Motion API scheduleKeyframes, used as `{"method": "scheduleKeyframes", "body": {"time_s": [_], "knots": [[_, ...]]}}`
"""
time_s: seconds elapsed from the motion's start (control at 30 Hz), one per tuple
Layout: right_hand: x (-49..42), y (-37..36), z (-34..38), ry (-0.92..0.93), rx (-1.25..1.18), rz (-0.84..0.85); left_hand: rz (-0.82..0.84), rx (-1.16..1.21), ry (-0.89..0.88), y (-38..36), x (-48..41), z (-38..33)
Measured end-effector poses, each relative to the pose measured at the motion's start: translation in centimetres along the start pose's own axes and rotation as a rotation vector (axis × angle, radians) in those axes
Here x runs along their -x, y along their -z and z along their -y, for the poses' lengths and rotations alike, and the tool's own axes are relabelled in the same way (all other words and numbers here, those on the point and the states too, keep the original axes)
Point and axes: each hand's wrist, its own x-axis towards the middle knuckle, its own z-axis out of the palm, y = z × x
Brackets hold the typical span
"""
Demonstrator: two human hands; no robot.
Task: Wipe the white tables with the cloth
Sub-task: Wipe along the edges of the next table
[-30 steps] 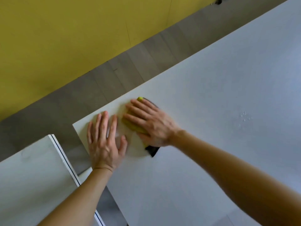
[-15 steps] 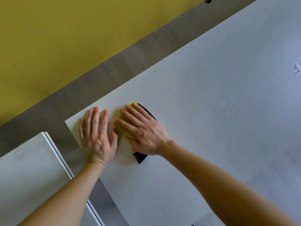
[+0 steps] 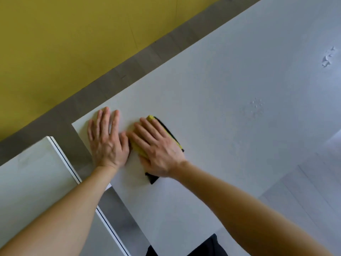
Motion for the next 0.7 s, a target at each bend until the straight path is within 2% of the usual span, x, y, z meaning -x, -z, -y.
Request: {"method": "scheduleKeyframes", "body": {"time_s": [0.07, 0.1, 0.17, 0.23, 0.3, 0.37, 0.4, 0.47, 0.57, 0.63, 0.7], "knots": [[0.7, 0.8, -2.4, 0.098, 0.0, 0.038, 0.062, -0.04, 0.016, 0.5, -0.2, -0.3], [1.1, 1.8, -5.4, 0.077, 0.019, 0.034, 0.103, -0.058, 0.029, 0.7, -0.5, -0.3], [2.3, 4.4, -12.8, -0.134, 0.069, -0.026, 0.208, -0.074, 0.06, 1.4, -1.1, -0.6], [4.0, 7.1, -18.7, -0.465, 0.094, -0.092, 0.349, -0.073, 0.072, 3.1, -1.3, -1.3], [4.7, 8.1, -20.4, -0.664, 0.096, -0.143, 0.48, -0.08, 0.057, 5.2, -0.8, -2.6], [4.2, 7.2, -17.9, -0.714, 0.06, -0.166, 0.603, -0.1, 0.031, 7.1, 0.7, -4.6], [4.1, 6.3, -15.4, -0.686, 0.062, -0.162, 0.667, -0.106, 0.03, 7.6, 1.7, -5.6], [4.7, 3.8, -8.8, -0.516, 0.056, -0.133, 0.78, -0.136, 0.037, 7.6, 3.6, -7.3], [6.8, 0.8, -1.9, -0.151, 0.02, -0.013, 0.787, -0.166, 0.069, 6.8, 4.5, -8.2], [7.5, 0.9, -3.9, 0.036, 0.003, 0.045, 0.789, -0.174, 0.076, 6.7, 4.5, -8.2], [7.0, 2.4, -9.3, -0.001, 0.033, 0.024, 0.798, -0.192, 0.068, 6.8, 4.3, -8.1]]}}
